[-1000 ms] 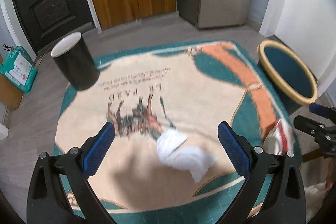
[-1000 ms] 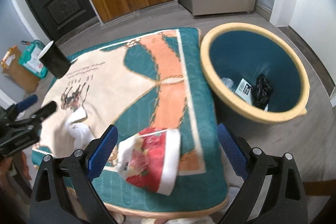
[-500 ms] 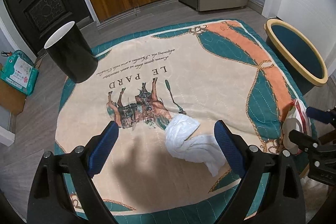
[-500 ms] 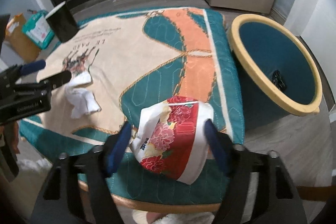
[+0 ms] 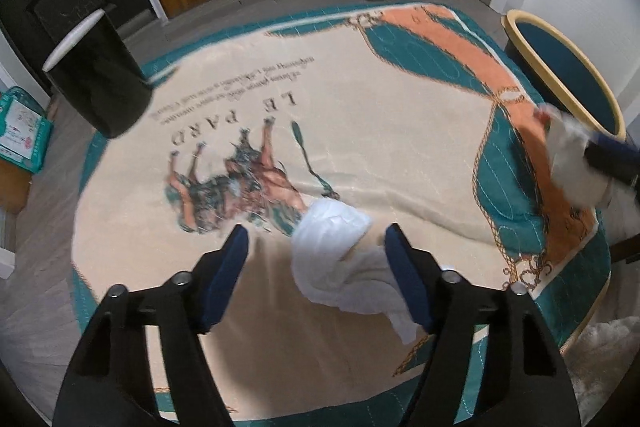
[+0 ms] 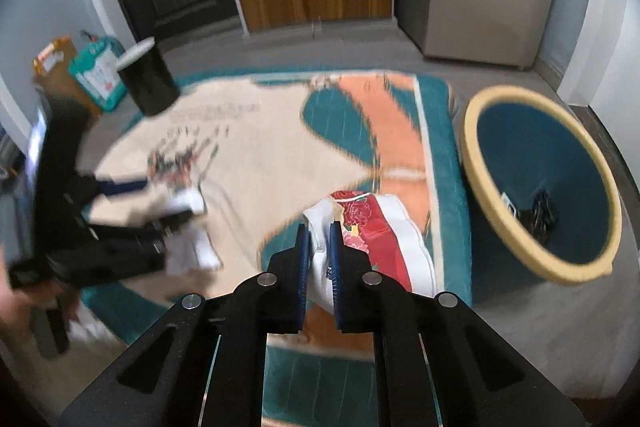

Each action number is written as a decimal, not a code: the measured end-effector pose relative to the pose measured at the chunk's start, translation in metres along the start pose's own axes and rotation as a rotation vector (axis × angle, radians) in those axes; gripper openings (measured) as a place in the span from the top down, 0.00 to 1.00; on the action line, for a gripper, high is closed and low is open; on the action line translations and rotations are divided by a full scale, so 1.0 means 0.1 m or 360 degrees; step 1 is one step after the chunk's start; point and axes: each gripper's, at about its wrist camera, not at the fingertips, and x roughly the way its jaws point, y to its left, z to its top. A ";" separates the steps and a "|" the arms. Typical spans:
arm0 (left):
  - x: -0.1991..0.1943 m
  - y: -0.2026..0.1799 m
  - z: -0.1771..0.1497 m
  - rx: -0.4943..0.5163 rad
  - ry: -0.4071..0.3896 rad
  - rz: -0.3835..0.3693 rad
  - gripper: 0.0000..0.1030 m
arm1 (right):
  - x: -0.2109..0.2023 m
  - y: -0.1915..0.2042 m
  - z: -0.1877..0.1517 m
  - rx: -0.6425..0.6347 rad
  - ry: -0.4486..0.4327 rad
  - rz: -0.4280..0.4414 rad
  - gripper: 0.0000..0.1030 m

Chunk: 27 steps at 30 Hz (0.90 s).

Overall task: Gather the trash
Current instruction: 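Grasp the white tissue with left gripper while right gripper grasps the red snack bag, then carry tissue and snack bag over the bin and open both grippers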

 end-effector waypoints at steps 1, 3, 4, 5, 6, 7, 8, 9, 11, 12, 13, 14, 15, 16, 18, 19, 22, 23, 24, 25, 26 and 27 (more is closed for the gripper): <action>0.02 0.01 0.00 -0.0009 0.0015 -0.0011 0.38 | -0.01 -0.03 0.04 0.0019 -0.0014 0.0013 0.89; 0.08 0.02 -0.01 -0.0028 0.0049 -0.0022 0.41 | -0.03 -0.07 0.07 0.0051 -0.0027 0.0028 0.89; 0.09 0.03 -0.02 -0.0037 0.0060 -0.0024 0.42 | -0.02 -0.09 0.09 0.0060 -0.0030 0.0035 0.89; 0.10 0.03 -0.02 -0.0047 0.0067 -0.0033 0.43 | -0.02 -0.10 0.10 0.0067 -0.0031 0.0042 0.89; 0.11 0.04 -0.02 -0.0056 0.0074 -0.0044 0.45 | -0.02 -0.11 0.11 0.0069 -0.0032 0.0043 0.89; 0.12 0.04 -0.03 -0.0061 0.0085 -0.0051 0.48 | -0.02 -0.12 0.11 0.0072 -0.0032 0.0045 0.89; 0.12 0.04 -0.03 -0.0060 0.0091 -0.0061 0.51 | -0.01 -0.13 0.12 0.0076 -0.0031 0.0046 0.89; 0.13 0.02 -0.03 -0.0051 0.0095 -0.0073 0.58 | -0.01 -0.14 0.12 0.0080 -0.0029 0.0046 0.89; 0.12 -0.02 -0.02 -0.0013 0.0088 -0.0072 0.72 | 0.00 -0.15 0.12 0.0083 -0.0029 0.0048 0.89; 0.11 -0.04 -0.01 0.0010 0.0081 -0.0062 0.80 | -0.01 -0.15 0.13 0.0083 -0.0031 0.0050 0.89; 0.09 -0.05 0.00 0.0023 0.0072 -0.0057 0.85 | -0.02 -0.16 0.13 0.0082 -0.0034 0.0052 0.89; 0.07 -0.05 0.01 0.0025 0.0062 -0.0060 0.86 | -0.03 -0.16 0.13 0.0083 -0.0040 0.0053 0.89; 0.05 -0.06 0.02 0.0028 0.0044 -0.0062 0.87 | -0.05 -0.16 0.14 0.0086 -0.0045 0.0055 0.89; 0.02 -0.06 0.04 0.0033 0.0024 -0.0049 0.87 | -0.06 -0.17 0.14 0.0091 -0.0050 0.0056 0.89; -0.04 -0.05 0.07 0.0034 -0.0014 -0.0021 0.87 | -0.11 -0.20 0.17 0.0107 -0.0066 0.0057 0.89; -0.07 -0.03 0.10 0.0029 -0.0033 -0.0013 0.87 | -0.13 -0.21 0.19 0.0114 -0.0077 0.0055 0.89; -0.21 0.01 0.20 -0.0010 -0.0116 -0.0028 0.87 | -0.27 -0.31 0.28 0.0166 -0.0126 0.0075 0.89; -0.23 0.03 0.25 -0.0024 -0.0130 -0.0029 0.87 | -0.30 -0.34 0.30 0.0184 -0.0142 0.0080 0.89; -0.26 0.04 0.28 -0.0033 -0.0144 -0.0028 0.87 | -0.35 -0.38 0.33 0.0202 -0.0162 0.0083 0.89; -0.30 0.03 0.33 -0.0041 -0.0168 -0.0034 0.87 | -0.42 -0.43 0.37 0.0222 -0.0190 0.0082 0.89; -0.34 0.02 0.37 -0.0040 -0.0188 -0.0038 0.87 | -0.46 -0.47 0.40 0.0235 -0.0211 0.0076 0.89; -0.38 0.00 0.41 -0.0032 -0.0216 -0.0039 0.87 | -0.54 -0.53 0.44 0.0254 -0.0241 0.0071 0.89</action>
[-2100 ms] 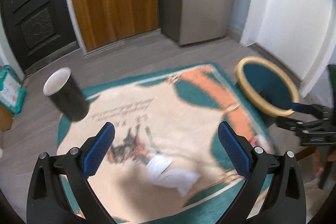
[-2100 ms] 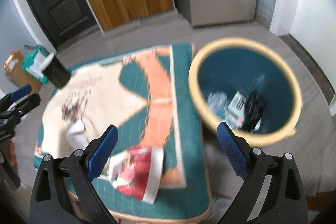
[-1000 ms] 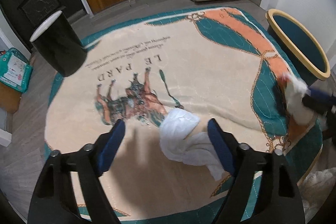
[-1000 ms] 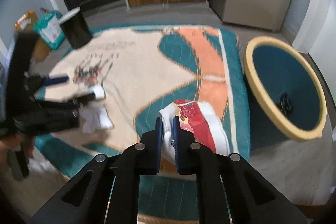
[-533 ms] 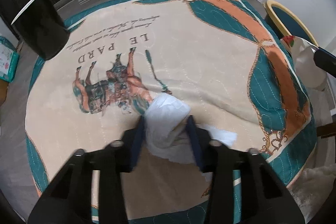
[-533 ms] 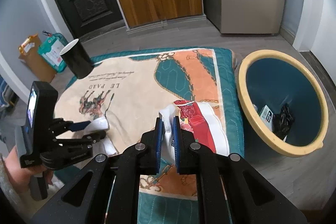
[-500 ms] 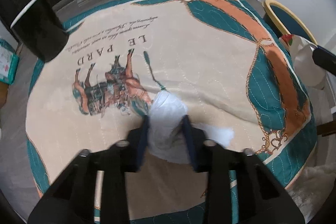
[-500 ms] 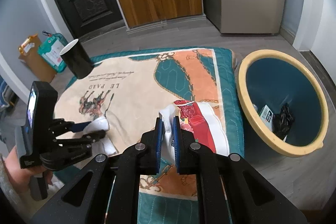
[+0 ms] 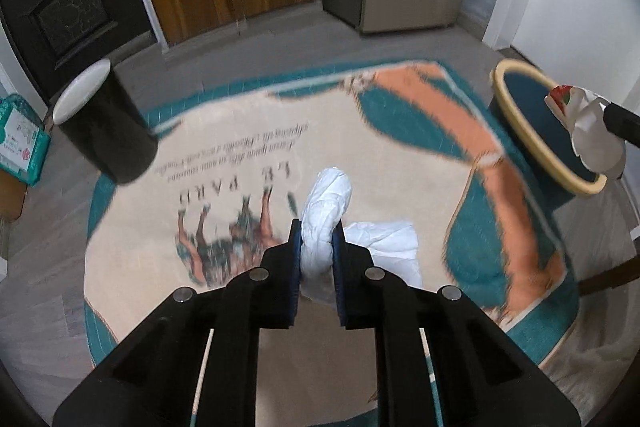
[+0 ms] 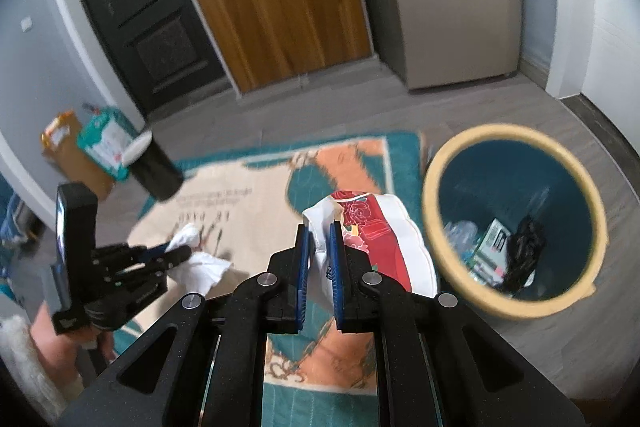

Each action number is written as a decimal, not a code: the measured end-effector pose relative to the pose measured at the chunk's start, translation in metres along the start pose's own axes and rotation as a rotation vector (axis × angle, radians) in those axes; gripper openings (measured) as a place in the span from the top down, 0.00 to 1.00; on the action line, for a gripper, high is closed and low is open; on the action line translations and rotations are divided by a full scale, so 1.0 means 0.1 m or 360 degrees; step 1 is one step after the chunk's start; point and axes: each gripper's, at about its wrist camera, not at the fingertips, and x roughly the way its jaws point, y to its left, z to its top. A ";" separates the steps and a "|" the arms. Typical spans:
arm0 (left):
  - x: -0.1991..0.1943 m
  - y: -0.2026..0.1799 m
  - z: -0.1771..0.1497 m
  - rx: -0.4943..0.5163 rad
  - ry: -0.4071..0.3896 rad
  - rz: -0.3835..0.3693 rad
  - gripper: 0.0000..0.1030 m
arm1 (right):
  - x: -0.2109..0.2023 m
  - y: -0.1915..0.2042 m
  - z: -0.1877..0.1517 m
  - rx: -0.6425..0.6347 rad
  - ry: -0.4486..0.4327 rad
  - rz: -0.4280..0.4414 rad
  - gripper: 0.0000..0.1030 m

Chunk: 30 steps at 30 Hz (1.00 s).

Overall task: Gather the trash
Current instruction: 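Carry tissue and snack bag over the bin and open both grippers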

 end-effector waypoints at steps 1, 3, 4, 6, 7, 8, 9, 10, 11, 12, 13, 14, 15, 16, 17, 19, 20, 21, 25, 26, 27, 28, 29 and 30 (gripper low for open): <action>-0.04 -0.03 0.05 0.0008 -0.0028 -0.0007 0.87 | -0.04 -0.04 0.04 0.0014 -0.0019 0.0000 0.89; -0.09 -0.13 0.16 0.0026 -0.0064 -0.0017 0.87 | -0.14 -0.13 0.12 0.0040 -0.0065 -0.0009 0.89; -0.14 -0.21 0.24 0.0048 -0.0088 -0.0026 0.87 | -0.22 -0.19 0.18 0.0048 -0.0094 -0.0025 0.89; -0.23 -0.35 0.40 0.0080 -0.0127 -0.0074 0.87 | -0.30 -0.27 0.28 0.0058 -0.0122 -0.0029 0.89; -0.27 -0.41 0.48 0.0092 -0.0143 -0.0097 0.87 | -0.35 -0.33 0.36 0.0051 -0.0147 -0.0025 0.89; -0.34 -0.50 0.59 0.0111 -0.0170 -0.0130 0.87 | -0.42 -0.39 0.45 0.0035 -0.0173 -0.0036 0.89; -0.41 -0.59 0.69 0.0128 -0.0202 -0.0156 0.87 | -0.46 -0.43 0.49 0.0025 -0.0193 -0.0049 0.89; -0.51 -0.71 0.83 0.0152 -0.0252 -0.0195 0.87 | -0.55 -0.54 0.57 0.0033 -0.0236 -0.0070 0.89; -0.58 -0.80 0.92 0.0166 -0.0284 -0.0225 0.87 | -0.60 -0.62 0.62 0.0059 -0.0259 -0.0074 0.89; -0.63 -0.89 1.00 0.0180 -0.0305 -0.0259 0.87 | -0.64 -0.70 0.64 0.0087 -0.0274 -0.0073 0.89; -0.66 -0.98 1.08 0.0201 -0.0319 -0.0291 0.87 | -0.68 -0.83 0.67 0.0127 -0.0286 -0.0072 0.89; -0.69 -1.10 1.15 0.0245 -0.0329 -0.0320 0.87 | -0.69 -0.91 0.68 0.0143 -0.0290 -0.0079 0.89; -0.69 -1.23 1.22 0.0316 -0.0337 -0.0330 0.87 | -0.69 -0.99 0.67 0.0148 -0.0288 -0.0095 0.89; -0.69 -1.32 1.25 0.0369 -0.0347 -0.0324 0.87 | -0.68 -1.11 0.65 0.0149 -0.0279 -0.0124 0.89; -0.68 -1.43 1.28 0.0429 -0.0362 -0.0321 0.87 | -0.67 -1.21 0.62 0.0165 -0.0268 -0.0143 0.89; -0.63 -1.54 1.31 0.0440 -0.0369 -0.0356 0.87 | -0.63 -1.39 0.57 0.0245 -0.0240 -0.0145 0.89; -0.57 -1.57 1.31 0.0398 -0.0358 -0.0394 0.87 | -0.58 -1.48 0.54 0.0283 -0.0220 -0.0151 0.89; -0.50 -1.61 1.30 0.0366 -0.0339 -0.0419 0.87 | -0.55 -1.54 0.51 0.0300 -0.0204 -0.0166 0.89; -0.20 -1.81 1.31 0.0372 -0.0227 -0.0453 0.87 | -0.34 -1.76 0.45 0.0386 -0.0133 -0.0206 0.89; -0.16 -1.84 1.31 0.0387 -0.0218 -0.0451 0.87 | -0.30 -1.81 0.43 0.0404 -0.0114 -0.0205 0.89; -0.12 -1.89 1.30 0.0405 -0.0209 -0.0447 0.87 | -0.25 -1.84 0.41 0.0416 -0.0093 -0.0206 0.89; -0.08 -1.94 1.29 0.0425 -0.0202 -0.0444 0.87 | -0.19 -1.88 0.37 0.0430 -0.0063 -0.0209 0.89; -0.05 -1.97 1.29 0.0441 -0.0198 -0.0442 0.87 | -0.16 -1.90 0.32 0.0447 -0.0042 -0.0204 0.89; -0.02 -2.02 1.27 0.0460 -0.0196 -0.0436 0.87 | -0.10 -1.95 0.28 0.0485 -0.0014 -0.0185 0.89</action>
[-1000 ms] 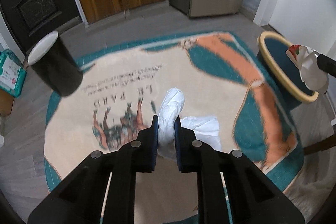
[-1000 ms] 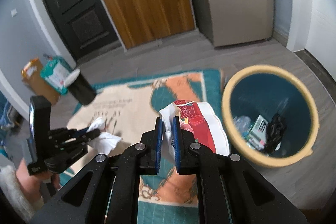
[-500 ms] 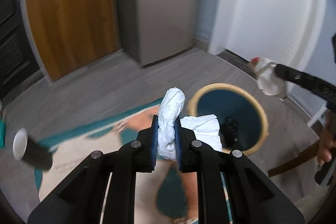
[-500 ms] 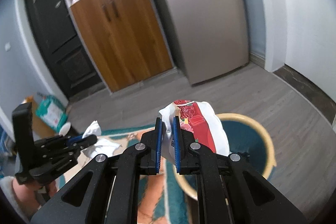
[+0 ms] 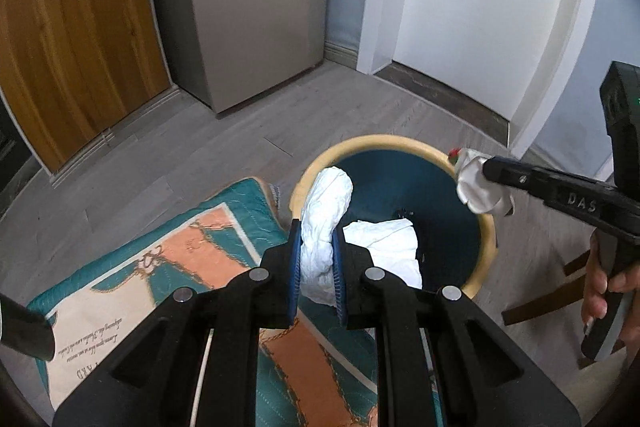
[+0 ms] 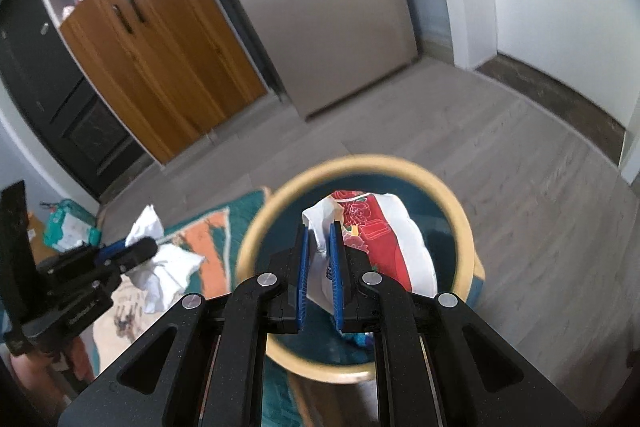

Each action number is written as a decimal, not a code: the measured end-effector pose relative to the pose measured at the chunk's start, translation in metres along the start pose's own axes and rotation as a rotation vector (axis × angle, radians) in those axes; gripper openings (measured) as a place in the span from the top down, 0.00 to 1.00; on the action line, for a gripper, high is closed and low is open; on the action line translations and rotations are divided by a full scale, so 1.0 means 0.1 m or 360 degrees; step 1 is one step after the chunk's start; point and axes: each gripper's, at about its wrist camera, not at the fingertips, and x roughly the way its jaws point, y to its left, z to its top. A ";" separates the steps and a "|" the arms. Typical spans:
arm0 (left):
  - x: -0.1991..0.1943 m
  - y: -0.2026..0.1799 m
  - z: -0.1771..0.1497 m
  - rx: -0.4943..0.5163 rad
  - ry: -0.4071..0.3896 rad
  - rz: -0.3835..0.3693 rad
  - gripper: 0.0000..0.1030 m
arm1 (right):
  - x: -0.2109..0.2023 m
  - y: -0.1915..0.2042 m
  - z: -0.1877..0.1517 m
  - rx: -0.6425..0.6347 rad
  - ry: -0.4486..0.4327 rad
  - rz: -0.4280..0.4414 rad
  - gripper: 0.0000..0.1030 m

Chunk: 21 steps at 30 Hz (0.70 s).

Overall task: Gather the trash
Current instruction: 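Carry tissue and snack bag over the bin and open both grippers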

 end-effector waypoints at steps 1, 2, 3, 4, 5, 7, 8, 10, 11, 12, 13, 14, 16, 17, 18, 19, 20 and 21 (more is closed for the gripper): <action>0.06 -0.05 0.00 0.0026 0.0011 0.0002 0.87 | 0.05 -0.04 -0.02 0.0036 0.0024 0.0015 0.89; 0.10 -0.05 -0.01 0.0035 0.0020 -0.0002 0.87 | 0.08 -0.06 -0.05 0.0063 0.0043 0.0027 0.89; 0.16 -0.09 -0.03 0.0047 0.0035 -0.0008 0.87 | 0.10 -0.07 -0.08 0.0080 0.0056 0.0037 0.89; 0.21 -0.14 -0.04 0.0056 0.0045 -0.0014 0.87 | 0.14 -0.10 -0.10 0.0093 0.0073 0.0039 0.89; 0.26 -0.19 -0.05 0.0076 0.0060 -0.0016 0.87 | 0.18 -0.12 -0.12 0.0096 0.0089 0.0028 0.89; 0.36 -0.31 -0.05 0.0132 0.0084 -0.0013 0.87 | 0.20 -0.13 -0.15 0.0108 0.0105 0.0017 0.89; 0.39 -0.34 -0.07 0.0157 0.0093 -0.0013 0.87 | 0.22 -0.15 -0.16 0.0120 0.0113 0.0018 0.89; 0.46 -0.43 -0.10 0.0214 0.0110 -0.0007 0.87 | 0.24 -0.18 -0.17 0.0141 0.0122 0.0025 0.89; 0.50 -0.47 -0.11 0.0234 0.0117 -0.0006 0.86 | 0.25 -0.19 -0.17 0.0148 0.0124 0.0025 0.89; 0.52 -0.50 -0.12 0.0253 0.0121 -0.0008 0.84 | 0.26 -0.20 -0.18 0.0153 0.0122 0.0027 0.89; 0.53 -0.52 -0.13 0.0260 0.0121 -0.0011 0.82 | 0.26 -0.20 -0.18 0.0156 0.0119 0.0028 0.89; 0.53 -0.53 -0.13 0.0262 0.0114 -0.0017 0.79 | 0.25 -0.21 -0.18 0.0156 0.0114 0.0023 0.89; 0.51 -0.51 -0.12 0.0243 0.0088 -0.0035 0.56 | 0.25 -0.21 -0.18 0.0160 0.0110 0.0030 0.89; 0.50 -0.51 -0.11 0.0238 0.0075 -0.0032 0.52 | 0.25 -0.21 -0.18 0.0165 0.0109 0.0031 0.89; 0.48 -0.50 -0.11 0.0234 0.0065 -0.0026 0.51 | 0.25 -0.22 -0.18 0.0170 0.0108 0.0032 0.89; 0.48 -0.48 -0.10 0.0227 0.0064 -0.0017 0.51 | 0.25 -0.22 -0.17 0.0175 0.0107 0.0033 0.89; 0.48 -0.48 -0.10 0.0219 0.0063 -0.0013 0.51 | 0.25 -0.23 -0.17 0.0177 0.0106 0.0035 0.89; 0.47 -0.44 -0.10 0.0202 0.0060 -0.0013 0.51 | 0.25 -0.22 -0.17 0.0176 0.0106 0.0035 0.89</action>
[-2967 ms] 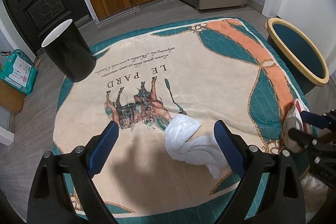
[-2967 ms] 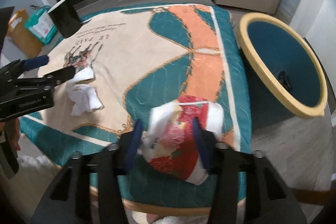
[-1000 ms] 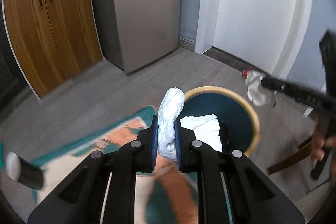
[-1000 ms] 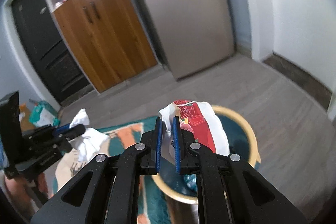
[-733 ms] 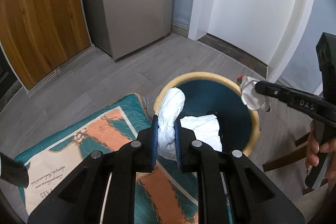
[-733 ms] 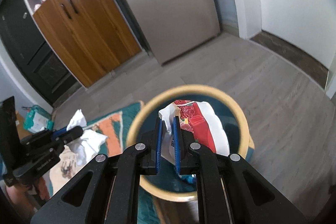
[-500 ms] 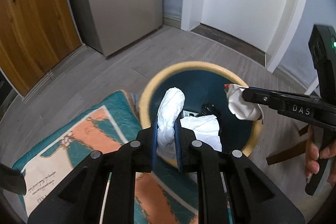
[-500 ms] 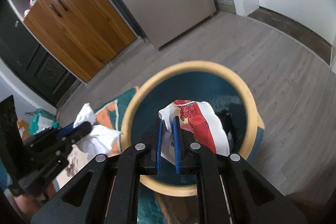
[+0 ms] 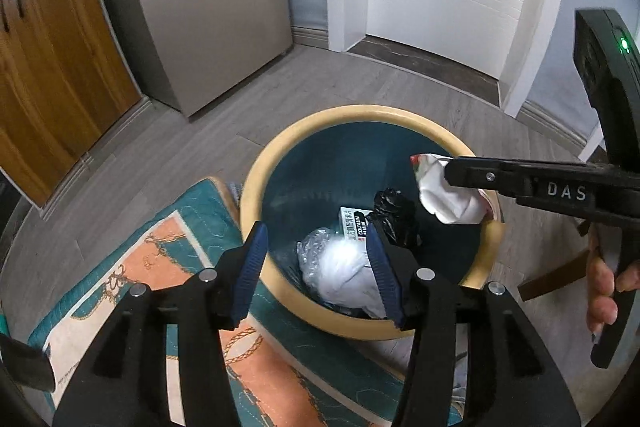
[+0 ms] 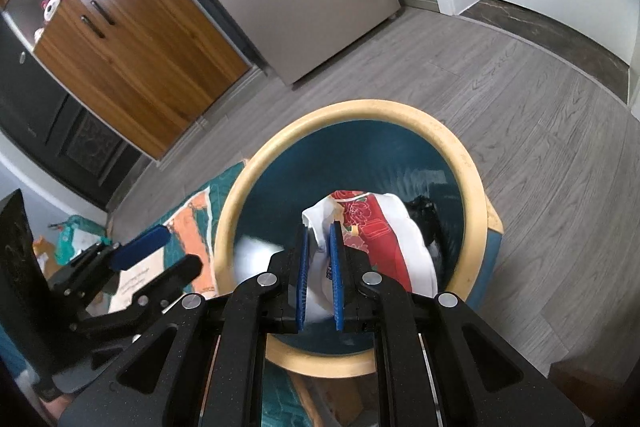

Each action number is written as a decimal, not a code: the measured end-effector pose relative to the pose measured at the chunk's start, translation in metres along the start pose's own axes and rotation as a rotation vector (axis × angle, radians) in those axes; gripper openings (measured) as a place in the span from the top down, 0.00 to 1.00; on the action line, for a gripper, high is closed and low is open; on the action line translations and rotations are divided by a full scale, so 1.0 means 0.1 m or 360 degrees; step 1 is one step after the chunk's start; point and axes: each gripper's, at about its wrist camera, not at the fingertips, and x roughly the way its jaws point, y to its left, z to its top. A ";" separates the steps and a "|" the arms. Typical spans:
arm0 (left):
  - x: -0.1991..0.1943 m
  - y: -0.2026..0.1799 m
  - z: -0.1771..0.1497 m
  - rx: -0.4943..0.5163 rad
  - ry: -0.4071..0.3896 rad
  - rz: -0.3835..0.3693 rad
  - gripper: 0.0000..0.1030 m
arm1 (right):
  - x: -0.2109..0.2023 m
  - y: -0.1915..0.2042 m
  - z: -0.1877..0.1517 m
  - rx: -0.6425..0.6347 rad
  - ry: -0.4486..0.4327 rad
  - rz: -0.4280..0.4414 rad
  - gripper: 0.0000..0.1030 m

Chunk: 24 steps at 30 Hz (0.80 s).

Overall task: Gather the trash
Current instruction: 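Carry tissue and snack bag over the bin and open both grippers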

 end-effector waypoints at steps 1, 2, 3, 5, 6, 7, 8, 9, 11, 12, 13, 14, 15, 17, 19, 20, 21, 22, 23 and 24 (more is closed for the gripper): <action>-0.01 0.03 -0.01 -0.0019 0.0000 0.0002 0.51 | 0.00 0.00 0.00 -0.0003 -0.0001 -0.0001 0.89; -0.01 0.04 -0.01 -0.0027 0.0002 0.0005 0.51 | 0.01 0.00 0.01 -0.0005 -0.0001 0.0000 0.89; -0.01 0.06 -0.02 -0.0032 0.0005 0.0009 0.51 | 0.01 0.01 0.00 -0.0011 -0.0003 0.0004 0.89; -0.02 0.08 -0.04 -0.0030 0.0015 0.0017 0.51 | 0.03 0.03 0.00 -0.0025 -0.0002 0.0006 0.89; -0.02 0.10 -0.05 -0.0027 0.0017 0.0024 0.51 | 0.04 0.04 0.00 -0.0034 0.0000 0.0003 0.89; -0.03 0.11 -0.06 -0.0027 0.0018 0.0028 0.51 | 0.05 0.06 0.00 -0.0042 0.0007 0.0003 0.89; -0.04 0.13 -0.07 -0.0031 0.0018 0.0031 0.51 | 0.07 0.07 0.00 -0.0043 0.0010 0.0004 0.89; -0.06 0.15 -0.08 -0.0035 0.0016 0.0035 0.51 | 0.08 0.08 0.00 -0.0045 0.0017 0.0005 0.89; -0.09 0.16 -0.09 -0.0040 0.0012 0.0042 0.50 | 0.09 0.11 0.00 -0.0050 0.0020 0.0008 0.86; -0.11 0.18 -0.09 -0.0039 0.0008 0.0051 0.50 | 0.08 0.14 0.00 -0.0054 0.0020 0.0010 0.82; -0.12 0.20 -0.09 -0.0041 0.0004 0.0058 0.49 | 0.08 0.15 0.01 -0.0058 0.0016 0.0010 0.78; -0.15 0.21 -0.10 -0.0044 0.0000 0.0062 0.49 | 0.07 0.18 0.00 -0.0069 0.0008 0.0007 0.77; -0.17 0.23 -0.11 -0.0047 -0.0003 0.0064 0.49 | 0.06 0.20 0.00 -0.0079 0.0002 0.0002 0.77; -0.24 0.27 -0.12 -0.0041 -0.0010 0.0070 0.49 | 0.02 0.26 -0.01 -0.0104 -0.0012 -0.0016 0.77; -0.31 0.29 -0.15 -0.0033 -0.0021 0.0083 0.49 | -0.04 0.32 -0.04 -0.0112 -0.0026 -0.0017 0.77; -0.36 0.31 -0.17 -0.0039 -0.0027 0.0088 0.49 | -0.07 0.36 -0.07 -0.0120 -0.0028 -0.0023 0.77; -0.40 0.34 -0.19 -0.0048 -0.0032 0.0088 0.49 | -0.10 0.40 -0.10 -0.0132 -0.0028 -0.0036 0.77; -0.44 0.35 -0.20 -0.0055 -0.0037 0.0086 0.49 | -0.13 0.44 -0.13 -0.0142 -0.0028 -0.0049 0.77; -0.50 0.38 -0.23 -0.0065 -0.0047 0.0080 0.49 | -0.15 0.48 -0.15 -0.0145 -0.0027 -0.0056 0.77; -0.54 0.39 -0.24 -0.0067 -0.0053 0.0079 0.49 | -0.19 0.53 -0.20 -0.0143 -0.0028 -0.0066 0.77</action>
